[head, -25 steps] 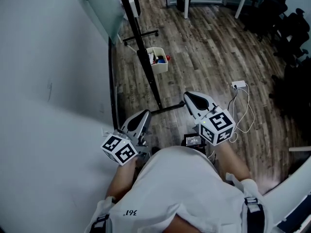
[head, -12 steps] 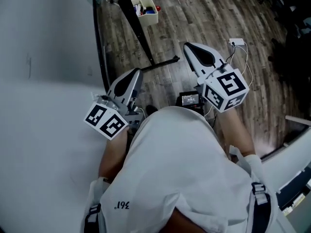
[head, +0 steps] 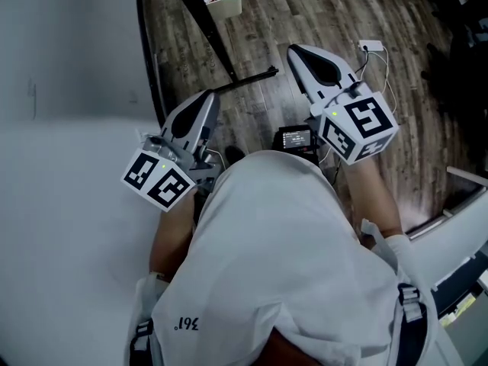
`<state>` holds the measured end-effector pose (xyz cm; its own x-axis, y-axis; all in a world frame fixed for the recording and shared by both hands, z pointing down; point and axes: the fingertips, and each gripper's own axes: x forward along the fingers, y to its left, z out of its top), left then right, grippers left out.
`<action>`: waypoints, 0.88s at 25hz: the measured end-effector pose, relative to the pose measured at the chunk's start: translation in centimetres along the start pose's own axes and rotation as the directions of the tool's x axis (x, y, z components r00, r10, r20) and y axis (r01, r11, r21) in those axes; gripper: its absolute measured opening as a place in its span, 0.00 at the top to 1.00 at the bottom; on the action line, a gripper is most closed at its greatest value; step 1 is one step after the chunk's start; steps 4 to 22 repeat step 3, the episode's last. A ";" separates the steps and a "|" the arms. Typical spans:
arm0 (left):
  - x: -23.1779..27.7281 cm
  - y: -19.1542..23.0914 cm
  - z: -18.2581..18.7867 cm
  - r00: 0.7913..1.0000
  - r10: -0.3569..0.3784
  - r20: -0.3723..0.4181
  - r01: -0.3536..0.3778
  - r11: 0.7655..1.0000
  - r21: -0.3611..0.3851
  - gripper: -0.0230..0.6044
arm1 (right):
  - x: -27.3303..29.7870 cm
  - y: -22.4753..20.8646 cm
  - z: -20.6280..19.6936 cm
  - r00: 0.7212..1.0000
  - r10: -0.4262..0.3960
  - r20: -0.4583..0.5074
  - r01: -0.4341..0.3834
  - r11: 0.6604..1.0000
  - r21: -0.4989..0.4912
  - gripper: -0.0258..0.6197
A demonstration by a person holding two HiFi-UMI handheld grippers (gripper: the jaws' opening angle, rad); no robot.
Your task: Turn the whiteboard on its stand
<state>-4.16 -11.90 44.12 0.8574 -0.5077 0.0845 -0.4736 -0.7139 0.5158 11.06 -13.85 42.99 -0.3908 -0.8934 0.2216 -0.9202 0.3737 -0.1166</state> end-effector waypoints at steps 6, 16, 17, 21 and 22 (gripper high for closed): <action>0.4 0.2 0.1 1.000 0.002 -0.004 -0.002 1.000 -0.002 0.95 | 0.4 -0.2 0.1 1.000 0.003 0.001 -0.003 1.000 -0.009 0.92; 0.4 0.2 0.1 1.000 0.002 -0.004 -0.002 1.000 -0.002 0.95 | 0.4 -0.2 0.1 1.000 0.003 0.001 -0.003 1.000 -0.009 0.92; 0.4 0.2 0.1 1.000 0.002 -0.004 -0.002 1.000 -0.002 0.95 | 0.4 -0.2 0.1 1.000 0.003 0.001 -0.003 1.000 -0.009 0.92; 0.4 0.2 0.1 1.000 0.002 -0.004 -0.002 1.000 -0.002 0.95 | 0.4 -0.2 0.1 1.000 0.003 0.001 -0.003 1.000 -0.009 0.92; 0.4 0.2 0.1 1.000 0.002 -0.004 -0.002 1.000 -0.002 0.95 | 0.4 -0.2 0.1 1.000 0.003 0.001 -0.003 1.000 -0.009 0.92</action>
